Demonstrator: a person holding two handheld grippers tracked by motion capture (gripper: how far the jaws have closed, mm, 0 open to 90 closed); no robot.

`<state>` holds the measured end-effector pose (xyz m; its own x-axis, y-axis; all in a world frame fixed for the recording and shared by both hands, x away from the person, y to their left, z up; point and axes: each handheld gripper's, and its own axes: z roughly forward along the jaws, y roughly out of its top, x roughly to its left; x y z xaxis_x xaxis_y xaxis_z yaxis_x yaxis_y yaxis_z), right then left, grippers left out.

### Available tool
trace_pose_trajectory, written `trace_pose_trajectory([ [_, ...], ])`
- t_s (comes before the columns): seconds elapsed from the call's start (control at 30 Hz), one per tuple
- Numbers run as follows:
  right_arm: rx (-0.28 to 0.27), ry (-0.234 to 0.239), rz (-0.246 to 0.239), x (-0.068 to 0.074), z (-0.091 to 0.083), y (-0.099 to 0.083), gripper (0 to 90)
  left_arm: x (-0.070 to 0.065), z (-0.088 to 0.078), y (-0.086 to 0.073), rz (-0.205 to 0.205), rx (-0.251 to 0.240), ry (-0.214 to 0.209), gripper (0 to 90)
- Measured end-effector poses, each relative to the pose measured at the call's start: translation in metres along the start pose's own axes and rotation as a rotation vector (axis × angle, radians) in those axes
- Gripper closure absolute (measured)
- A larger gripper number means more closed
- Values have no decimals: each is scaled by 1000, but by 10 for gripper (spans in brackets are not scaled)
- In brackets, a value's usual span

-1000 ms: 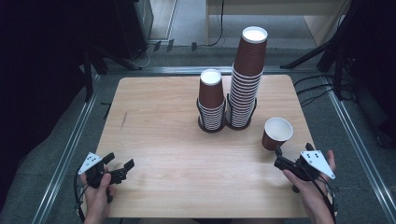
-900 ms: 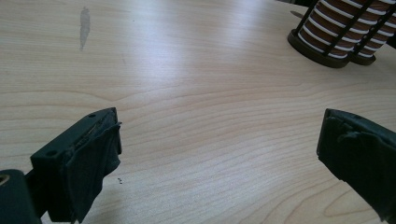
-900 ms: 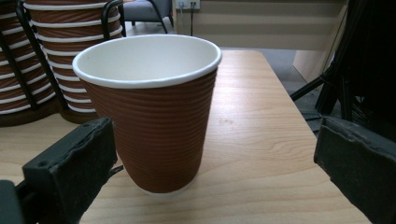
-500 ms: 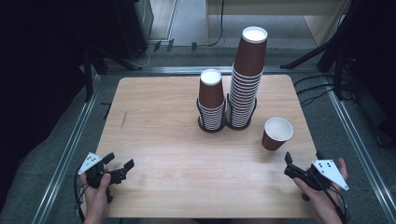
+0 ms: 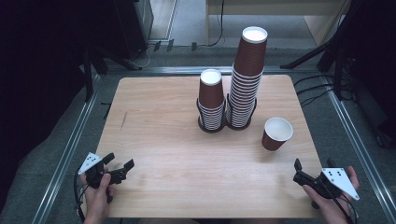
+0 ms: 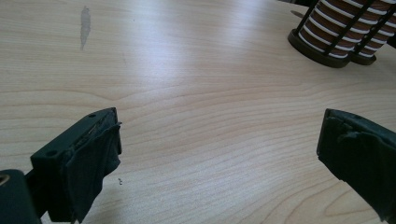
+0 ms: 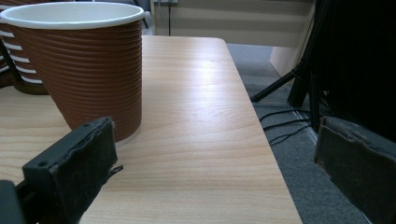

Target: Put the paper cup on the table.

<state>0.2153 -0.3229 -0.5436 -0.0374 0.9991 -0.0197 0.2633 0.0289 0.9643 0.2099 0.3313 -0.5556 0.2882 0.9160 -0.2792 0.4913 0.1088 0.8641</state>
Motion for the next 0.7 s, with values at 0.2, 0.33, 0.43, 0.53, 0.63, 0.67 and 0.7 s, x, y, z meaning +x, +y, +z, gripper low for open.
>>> trace_pose_trajectory([
  [0.2, 8, -20, -11, 0, 1, -3, 0, 0, 1, 0, 6, 4, 0, 1],
  [0.33, 10, -19, -13, 2, 1, -3, 0, 0, 1, 0, 8, 7, -1, 1],
  [0.43, 14, -20, -10, 2, 2, -5, 0, 0, 1, 0, 4, 7, -5, 1],
  [0.53, 16, -17, -15, 3, 2, -5, 0, 1, 1, 0, 1, 6, -5, 1],
  [0.63, 16, -17, -11, 3, 3, -5, 0, 0, 1, 0, 6, 9, -4, 1],
  [0.67, 16, -16, -12, 3, 3, -5, 0, 0, 1, 0, 6, 10, -4, 1],
  [0.7, 17, -17, -10, 3, 3, -5, 0, 0, 1, 0, 6, 10, -3, 1],
])
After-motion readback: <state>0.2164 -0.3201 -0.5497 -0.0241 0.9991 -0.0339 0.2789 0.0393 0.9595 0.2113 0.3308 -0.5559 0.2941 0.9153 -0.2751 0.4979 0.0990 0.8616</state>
